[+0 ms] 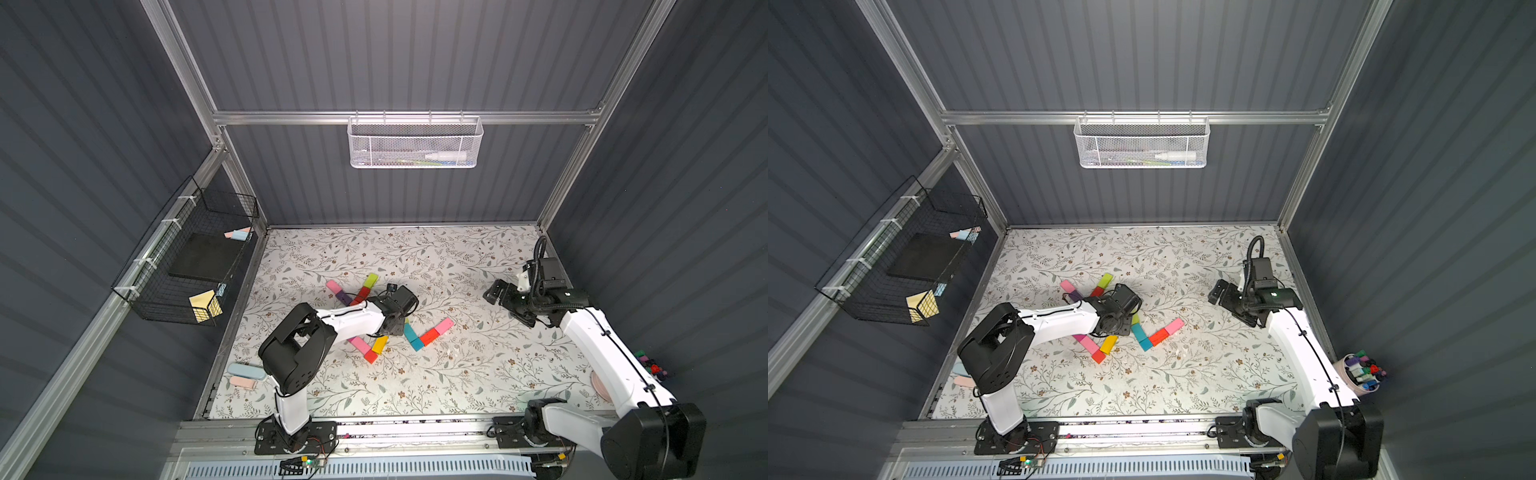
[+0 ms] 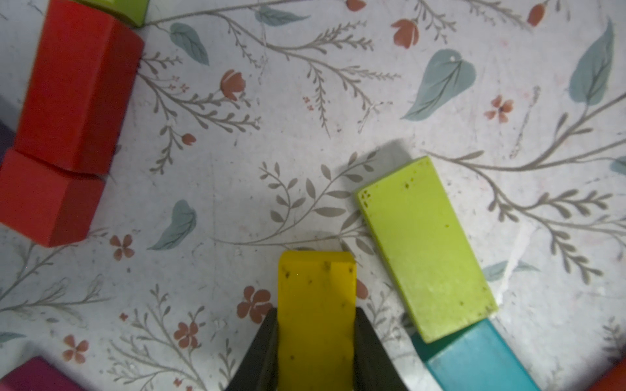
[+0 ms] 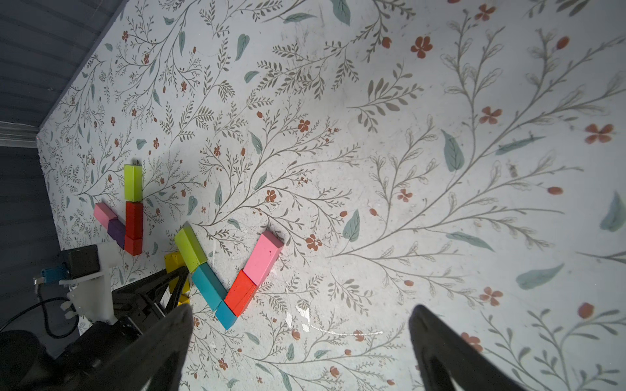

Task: Assemble the letter v with building blocks
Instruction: Assemble the building block at the center of the board.

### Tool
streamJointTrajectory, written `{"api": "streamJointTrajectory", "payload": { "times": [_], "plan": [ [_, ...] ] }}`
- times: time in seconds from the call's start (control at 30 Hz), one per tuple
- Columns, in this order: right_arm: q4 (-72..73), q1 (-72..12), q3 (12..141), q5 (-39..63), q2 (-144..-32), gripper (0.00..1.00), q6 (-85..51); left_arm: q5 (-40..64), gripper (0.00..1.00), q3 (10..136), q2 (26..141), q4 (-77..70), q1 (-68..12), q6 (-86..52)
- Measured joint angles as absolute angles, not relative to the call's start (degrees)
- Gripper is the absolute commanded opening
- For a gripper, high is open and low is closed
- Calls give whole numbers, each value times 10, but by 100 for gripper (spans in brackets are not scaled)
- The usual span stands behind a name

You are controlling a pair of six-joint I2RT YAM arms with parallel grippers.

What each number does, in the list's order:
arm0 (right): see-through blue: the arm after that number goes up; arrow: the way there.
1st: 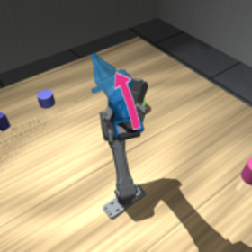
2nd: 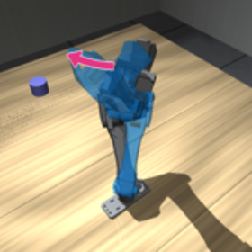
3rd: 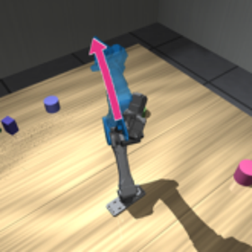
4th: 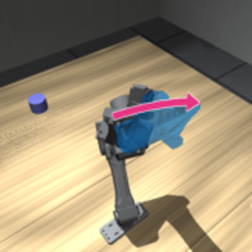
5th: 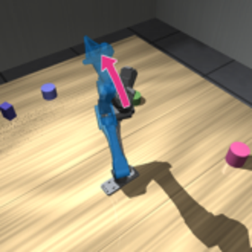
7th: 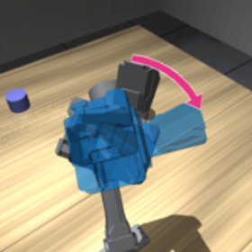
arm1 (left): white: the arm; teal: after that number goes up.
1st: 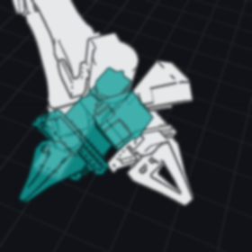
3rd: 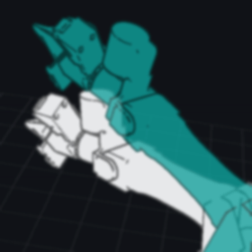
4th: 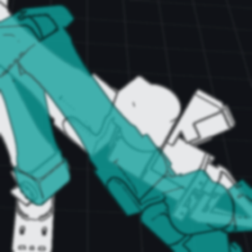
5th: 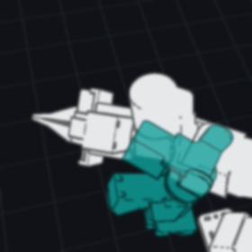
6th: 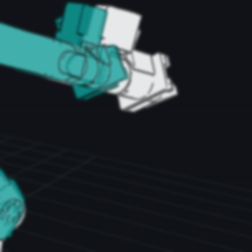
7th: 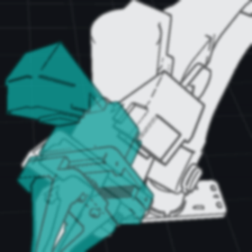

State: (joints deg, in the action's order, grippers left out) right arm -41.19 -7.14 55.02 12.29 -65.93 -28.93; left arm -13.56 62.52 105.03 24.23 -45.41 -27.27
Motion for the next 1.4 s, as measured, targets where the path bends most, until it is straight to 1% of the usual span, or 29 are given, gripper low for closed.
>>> {"api": "streamJointTrajectory", "payload": {
  "times": [0.43, 0.87, 1.0, 1.07, 1.13, 1.27, 1.4],
  "plan": [
    [-416, -71, 541, 117, -648, 99, -289, -138, 24, 622, 1047, 246, -461, -279],
    [-418, -71, 537, 110, -637, 99, -289, -146, 28, 621, 1047, 249, -467, -290],
    [-418, -71, 536, 109, -635, 99, -289, -146, 34, 621, 1047, 250, -467, -300],
    [-418, -71, 536, 109, -635, 99, -289, -146, 41, 621, 1047, 252, -467, -304],
    [-418, -71, 536, 110, -635, 99, -288, -145, 56, 621, 1047, 257, -468, -309],
    [-418, -71, 536, 124, -639, 99, -280, -152, 77, 625, 1041, 278, -468, -320],
    [-418, -73, 539, 142, -663, 99, -271, -168, 78, 639, 1034, 330, -449, -325]
  ]
}}
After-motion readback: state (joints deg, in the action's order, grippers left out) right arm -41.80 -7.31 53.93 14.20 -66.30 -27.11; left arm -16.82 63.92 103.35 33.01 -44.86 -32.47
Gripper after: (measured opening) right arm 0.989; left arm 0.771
